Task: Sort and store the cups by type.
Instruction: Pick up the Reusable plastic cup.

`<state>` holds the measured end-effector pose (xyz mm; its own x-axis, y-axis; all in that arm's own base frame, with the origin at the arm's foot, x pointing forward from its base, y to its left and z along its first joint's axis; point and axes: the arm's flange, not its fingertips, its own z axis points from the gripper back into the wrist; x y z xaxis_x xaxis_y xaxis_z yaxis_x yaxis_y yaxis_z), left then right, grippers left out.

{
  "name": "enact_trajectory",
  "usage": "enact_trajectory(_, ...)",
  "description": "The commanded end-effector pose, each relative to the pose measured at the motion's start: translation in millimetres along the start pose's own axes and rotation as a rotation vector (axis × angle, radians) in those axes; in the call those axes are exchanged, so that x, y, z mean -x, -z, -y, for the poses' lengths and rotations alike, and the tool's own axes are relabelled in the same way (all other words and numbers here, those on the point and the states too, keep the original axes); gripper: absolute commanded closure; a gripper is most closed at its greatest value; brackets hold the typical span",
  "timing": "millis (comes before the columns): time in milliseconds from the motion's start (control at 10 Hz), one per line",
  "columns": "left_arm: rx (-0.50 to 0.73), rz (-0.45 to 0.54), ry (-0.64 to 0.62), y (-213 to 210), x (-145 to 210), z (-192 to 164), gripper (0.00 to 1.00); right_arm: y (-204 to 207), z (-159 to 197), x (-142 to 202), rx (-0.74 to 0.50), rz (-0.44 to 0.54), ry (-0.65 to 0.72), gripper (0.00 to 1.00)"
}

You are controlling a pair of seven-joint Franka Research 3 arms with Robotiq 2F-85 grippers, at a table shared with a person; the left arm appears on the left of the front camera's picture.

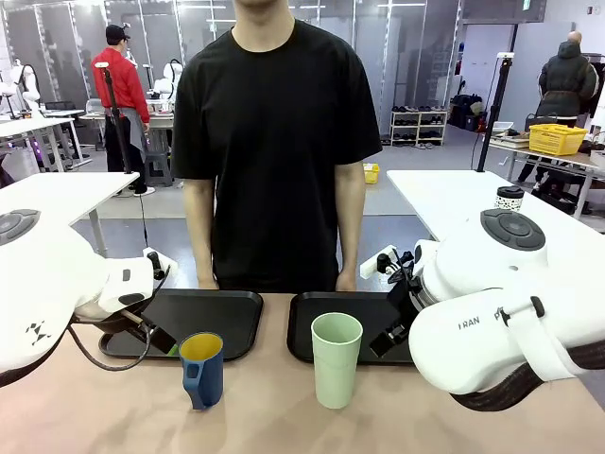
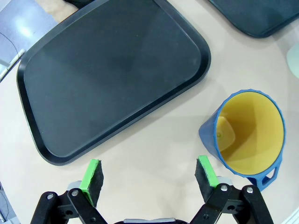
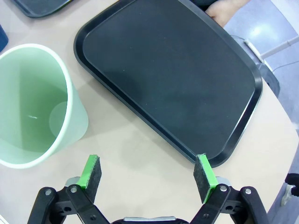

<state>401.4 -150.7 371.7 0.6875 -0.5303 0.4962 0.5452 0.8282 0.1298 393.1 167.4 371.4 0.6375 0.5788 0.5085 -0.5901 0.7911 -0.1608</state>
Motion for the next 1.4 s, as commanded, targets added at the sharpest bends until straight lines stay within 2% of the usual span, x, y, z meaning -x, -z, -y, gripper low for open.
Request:
enact_trajectory(0,0.0,0.0,-0.001,0,0,0,0.0,0,0,0,-0.001,0.0,0.003,0.0)
enact_trajectory(500,0.0,0.0,0.0,0,0,0,0.0,0,0,0,0.0,0.0,0.0,0.0)
enact_trajectory(600,0.003,0.016,0.029,-11,-2,3,0.0,-13,-2,-9,0.073,-0.025,0.017,0.0)
enact_trajectory(800,-0.042,0.086,0.073,-55,-11,15,0.0,-66,-18,-33,0.202,0.042,-0.028,0.0)
enact_trajectory(1000,-0.084,0.124,0.104,-86,-9,26,0.0,-102,-35,-42,0.268,0.059,-0.068,0.0)
enact_trajectory(1300,-0.098,0.145,0.15,-97,-2,32,0.0,-116,-44,-39,0.283,0.067,-0.085,0.0)
